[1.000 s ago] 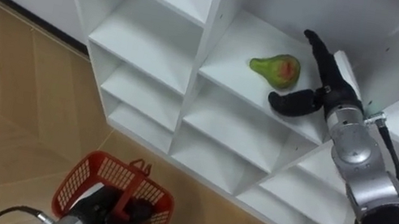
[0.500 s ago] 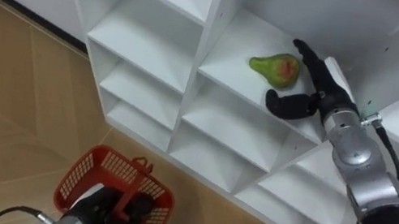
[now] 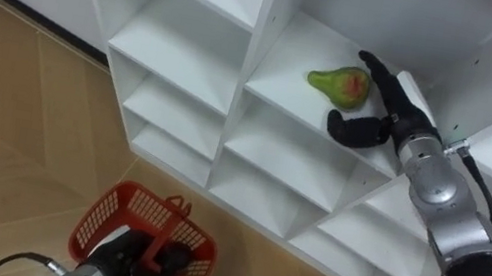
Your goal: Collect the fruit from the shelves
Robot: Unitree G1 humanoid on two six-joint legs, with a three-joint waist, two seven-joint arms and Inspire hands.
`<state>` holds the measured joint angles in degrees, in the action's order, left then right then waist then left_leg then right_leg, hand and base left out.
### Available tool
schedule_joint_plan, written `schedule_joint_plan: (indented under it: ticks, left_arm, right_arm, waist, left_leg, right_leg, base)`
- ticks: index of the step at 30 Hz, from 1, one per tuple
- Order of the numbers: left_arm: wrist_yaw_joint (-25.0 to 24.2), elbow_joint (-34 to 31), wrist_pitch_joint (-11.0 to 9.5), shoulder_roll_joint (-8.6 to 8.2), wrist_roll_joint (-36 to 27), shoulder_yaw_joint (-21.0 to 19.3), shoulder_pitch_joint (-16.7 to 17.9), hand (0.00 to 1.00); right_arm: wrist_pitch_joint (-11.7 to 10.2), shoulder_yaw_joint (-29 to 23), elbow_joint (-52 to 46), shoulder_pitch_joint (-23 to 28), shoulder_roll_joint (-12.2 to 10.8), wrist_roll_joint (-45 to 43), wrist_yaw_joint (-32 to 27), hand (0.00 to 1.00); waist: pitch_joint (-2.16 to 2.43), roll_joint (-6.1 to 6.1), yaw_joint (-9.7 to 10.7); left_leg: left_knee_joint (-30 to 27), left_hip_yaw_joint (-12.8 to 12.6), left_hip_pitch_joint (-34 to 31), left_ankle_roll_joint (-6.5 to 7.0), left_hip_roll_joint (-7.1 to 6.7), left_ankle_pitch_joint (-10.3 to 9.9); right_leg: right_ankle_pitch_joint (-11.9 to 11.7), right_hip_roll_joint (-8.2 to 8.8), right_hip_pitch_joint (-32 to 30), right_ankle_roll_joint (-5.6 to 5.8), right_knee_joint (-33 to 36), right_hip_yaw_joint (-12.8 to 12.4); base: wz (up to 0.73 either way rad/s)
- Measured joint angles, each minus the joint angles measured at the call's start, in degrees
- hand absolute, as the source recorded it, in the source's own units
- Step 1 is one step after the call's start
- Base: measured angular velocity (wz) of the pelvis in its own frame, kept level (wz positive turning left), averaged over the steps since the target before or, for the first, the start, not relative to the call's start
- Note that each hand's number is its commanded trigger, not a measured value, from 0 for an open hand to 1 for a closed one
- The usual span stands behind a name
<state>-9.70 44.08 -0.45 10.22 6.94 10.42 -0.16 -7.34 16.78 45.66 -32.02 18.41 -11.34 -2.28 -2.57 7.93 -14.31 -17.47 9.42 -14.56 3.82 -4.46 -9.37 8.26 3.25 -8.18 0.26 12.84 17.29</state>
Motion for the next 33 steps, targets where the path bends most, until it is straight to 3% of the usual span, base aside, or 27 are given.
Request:
schedule_joint_plan:
  ticks: [18,19,20,21,22,23,33]
  left_arm:
    - [0.0,1.0,-0.4,0.05,0.0,0.4,-0.8,1.0]
    - [0.0,1.0,-0.4,0.05,0.0,0.4,-0.8,1.0]
    - [0.0,1.0,-0.4,0.05,0.0,0.5,-0.9,1.0]
    - [0.0,1.0,-0.5,0.05,0.0,0.5,-0.9,1.0]
    - [0.0,1.0,-0.5,0.05,0.0,0.5,-0.9,1.0]
    - [0.0,1.0,-0.5,0.05,0.0,0.5,-0.9,1.0]
    - [0.0,1.0,-1.2,0.23,-0.6,1.1,-0.9,1.0]
  right_arm:
    - [0.0,0.0,-0.1,0.0,0.0,-0.3,0.0,0.0]
    - [0.0,0.0,-0.1,0.0,0.0,-0.3,0.0,0.06]
    - [0.0,0.0,-0.1,0.0,0.0,-0.3,0.0,0.45]
    - [0.0,0.0,-0.1,0.0,0.0,-0.3,0.0,0.53]
    - [0.0,0.0,-0.1,0.0,0.0,-0.3,0.0,0.81]
    - [-0.1,0.0,-0.2,0.0,0.0,-0.3,-0.1,1.0]
    - [-0.1,0.1,-1.5,-0.8,0.1,-2.8,-3.5,1.0]
  waist:
    - [-0.03,0.48,0.0]
    - [-0.03,0.48,0.0]
    - [-0.03,0.47,0.0]
    - [-0.03,0.47,0.0]
    - [-0.03,0.47,0.0]
    - [-0.03,0.47,0.0]
    - [-0.01,0.43,0.0]
  left_leg:
    - [0.0,0.0,-0.2,0.01,-0.01,0.0]
    - [0.0,0.0,-0.2,0.01,-0.01,0.0]
    - [0.0,0.0,-0.2,0.01,-0.01,0.0]
    - [0.0,0.0,-0.2,0.01,-0.01,0.0]
    - [0.0,0.0,-0.2,0.01,-0.01,0.0]
    - [0.0,0.0,-0.2,0.01,-0.01,0.0]
    - [-0.1,0.0,-0.1,0.01,0.0,0.0]
  right_leg:
    - [0.0,0.03,-0.1,0.0,0.0,0.0]
    - [0.0,0.03,-0.1,0.0,0.0,0.0]
    - [0.0,0.03,-0.1,0.0,0.0,0.0]
    - [0.0,0.03,-0.1,0.0,0.0,0.0]
    - [0.0,0.03,-0.1,0.0,0.0,0.0]
    - [0.0,0.03,-0.1,0.0,0.0,0.0]
    - [0.0,-0.04,-0.1,0.0,0.0,-0.1]
  base:
    - [0.0]
    - [0.0]
    - [0.0]
    - [0.0]
    - [0.0]
    - [0.0]
    - [0.0]
